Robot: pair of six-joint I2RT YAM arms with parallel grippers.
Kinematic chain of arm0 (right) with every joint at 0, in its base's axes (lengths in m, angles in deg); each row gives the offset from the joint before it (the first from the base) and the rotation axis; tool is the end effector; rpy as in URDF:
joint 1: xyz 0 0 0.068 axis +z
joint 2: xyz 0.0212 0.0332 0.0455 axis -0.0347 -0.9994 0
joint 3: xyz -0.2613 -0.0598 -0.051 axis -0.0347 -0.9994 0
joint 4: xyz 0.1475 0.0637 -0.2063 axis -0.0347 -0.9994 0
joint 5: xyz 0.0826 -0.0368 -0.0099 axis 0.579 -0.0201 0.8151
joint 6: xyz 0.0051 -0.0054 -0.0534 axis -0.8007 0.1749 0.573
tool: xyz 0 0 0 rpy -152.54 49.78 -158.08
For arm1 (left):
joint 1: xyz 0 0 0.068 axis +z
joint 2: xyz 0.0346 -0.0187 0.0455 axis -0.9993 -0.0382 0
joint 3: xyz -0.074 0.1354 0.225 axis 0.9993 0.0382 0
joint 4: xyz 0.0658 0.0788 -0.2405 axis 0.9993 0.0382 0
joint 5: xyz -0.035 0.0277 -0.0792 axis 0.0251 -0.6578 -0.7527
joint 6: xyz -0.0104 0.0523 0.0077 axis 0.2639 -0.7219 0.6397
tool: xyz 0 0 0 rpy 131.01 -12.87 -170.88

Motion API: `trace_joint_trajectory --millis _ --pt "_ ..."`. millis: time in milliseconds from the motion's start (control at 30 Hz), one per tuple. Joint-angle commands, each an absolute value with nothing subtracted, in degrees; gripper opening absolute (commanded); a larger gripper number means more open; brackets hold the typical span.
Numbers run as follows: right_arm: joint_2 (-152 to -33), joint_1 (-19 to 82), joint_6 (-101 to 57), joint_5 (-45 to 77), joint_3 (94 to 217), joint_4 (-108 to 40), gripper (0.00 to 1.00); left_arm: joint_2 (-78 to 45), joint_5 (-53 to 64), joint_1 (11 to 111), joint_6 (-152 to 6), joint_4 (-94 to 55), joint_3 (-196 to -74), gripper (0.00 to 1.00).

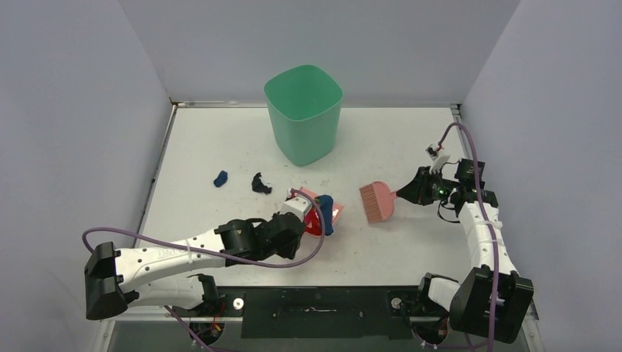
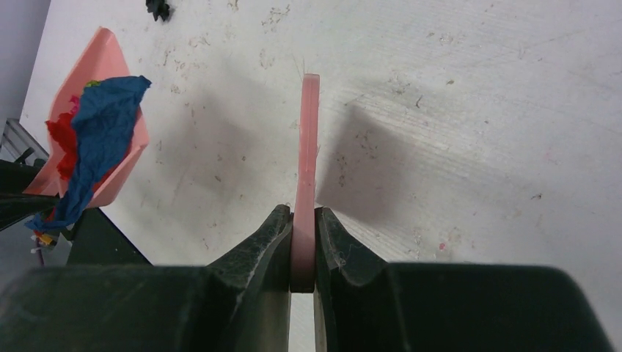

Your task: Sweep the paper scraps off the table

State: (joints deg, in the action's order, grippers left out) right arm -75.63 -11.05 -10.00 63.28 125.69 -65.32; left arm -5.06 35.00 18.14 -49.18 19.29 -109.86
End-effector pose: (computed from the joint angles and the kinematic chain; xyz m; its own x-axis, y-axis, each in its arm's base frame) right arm 0.2186 -0.0208 0.2576 -0.7153 0.1107 -0.6900 -0.4433 0.6914 0.5705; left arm 0.0879 -0.2002 0.2517 -0.6914 0.3038 -0.6555 0.4861 0.8669 -0.1110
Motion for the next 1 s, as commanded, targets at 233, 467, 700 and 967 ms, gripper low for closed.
trace_joint_trajectory --millis 233,467,700,967 --pt "-72.9 -14.8 -10.8 68.8 123.0 -57.3 0.05 -12.7 37.5 22.0 -55.0 28.7 -129.7 0.0" --pt "-69.8 -15.6 -10.2 66.9 122.7 -57.2 0.05 -20.5 34.1 26.4 -60.1 34.0 -143.9 0.0" --pt "-68.8 -16.0 -10.1 66.2 122.4 -56.8 0.05 -29.6 28.4 32.5 -65.5 38.4 -162.2 0.0" --pt "-68.6 -16.2 -9.8 65.8 122.5 -56.9 0.05 -37.8 16.2 42.4 -65.7 39.1 -180.8 0.0"
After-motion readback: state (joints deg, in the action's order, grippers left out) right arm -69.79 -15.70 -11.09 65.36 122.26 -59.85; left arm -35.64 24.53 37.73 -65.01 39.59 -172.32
